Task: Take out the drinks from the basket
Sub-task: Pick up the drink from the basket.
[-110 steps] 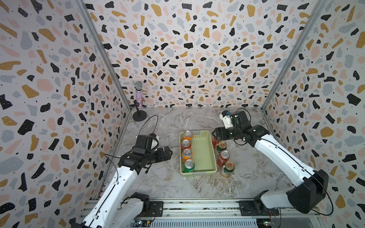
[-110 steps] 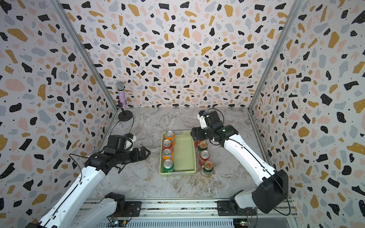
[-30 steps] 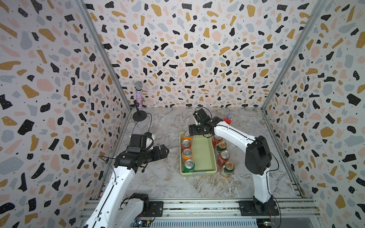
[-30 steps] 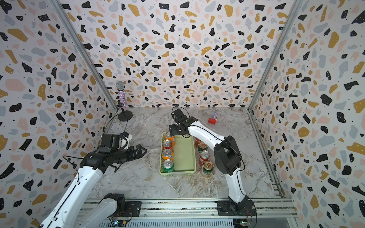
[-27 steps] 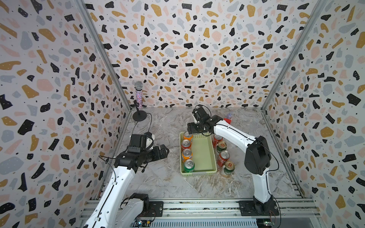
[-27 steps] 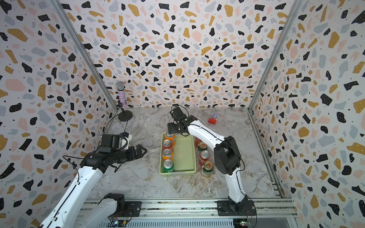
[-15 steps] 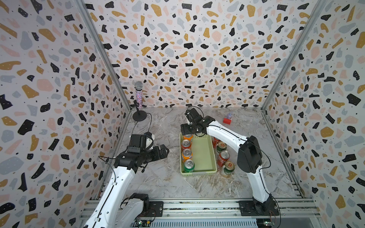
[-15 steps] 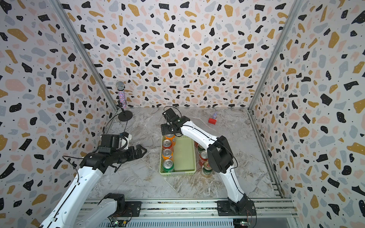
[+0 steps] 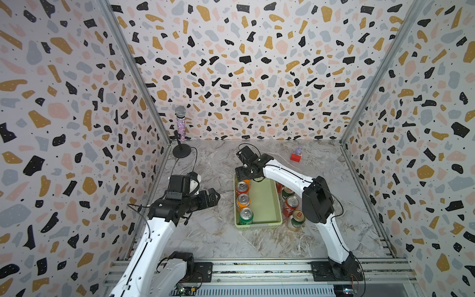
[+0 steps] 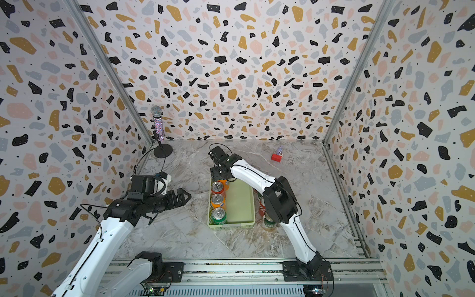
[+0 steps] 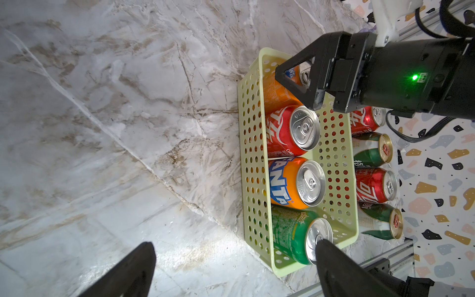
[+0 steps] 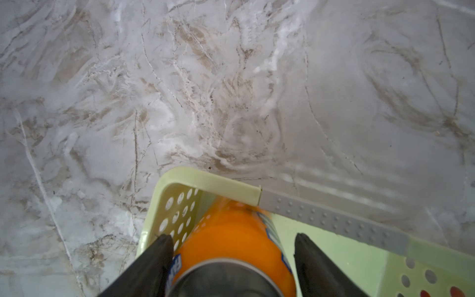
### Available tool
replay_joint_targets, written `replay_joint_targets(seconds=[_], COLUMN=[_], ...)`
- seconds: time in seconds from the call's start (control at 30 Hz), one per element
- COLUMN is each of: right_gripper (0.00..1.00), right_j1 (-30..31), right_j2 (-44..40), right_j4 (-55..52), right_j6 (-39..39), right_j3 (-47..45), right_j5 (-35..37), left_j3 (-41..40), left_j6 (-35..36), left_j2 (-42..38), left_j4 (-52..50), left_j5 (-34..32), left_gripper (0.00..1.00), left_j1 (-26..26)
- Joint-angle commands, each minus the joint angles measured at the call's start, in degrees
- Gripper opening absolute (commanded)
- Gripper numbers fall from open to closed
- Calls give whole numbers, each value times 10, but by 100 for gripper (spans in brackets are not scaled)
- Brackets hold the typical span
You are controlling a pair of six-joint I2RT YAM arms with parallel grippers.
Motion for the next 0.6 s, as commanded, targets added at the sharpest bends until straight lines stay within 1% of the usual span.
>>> replay_joint_targets(seconds=[0.0, 0.43, 0.57], right_gripper=[77, 75, 71], right_j1=[2, 3, 3], right_j2=[-9, -22, -24], right_j4=[-35, -48, -45], right_j6=[5, 13, 12], right_j3=[18, -20, -25], right_j5=[17, 33, 28], left_j3=[-2, -3, -2], left_j6=[3, 2, 3], left_j2=[-7, -6, -7], left_j4=[16, 16, 16], left_j5=[11, 11, 11], left_gripper=[100, 100, 100], left_j1=[4, 4, 4])
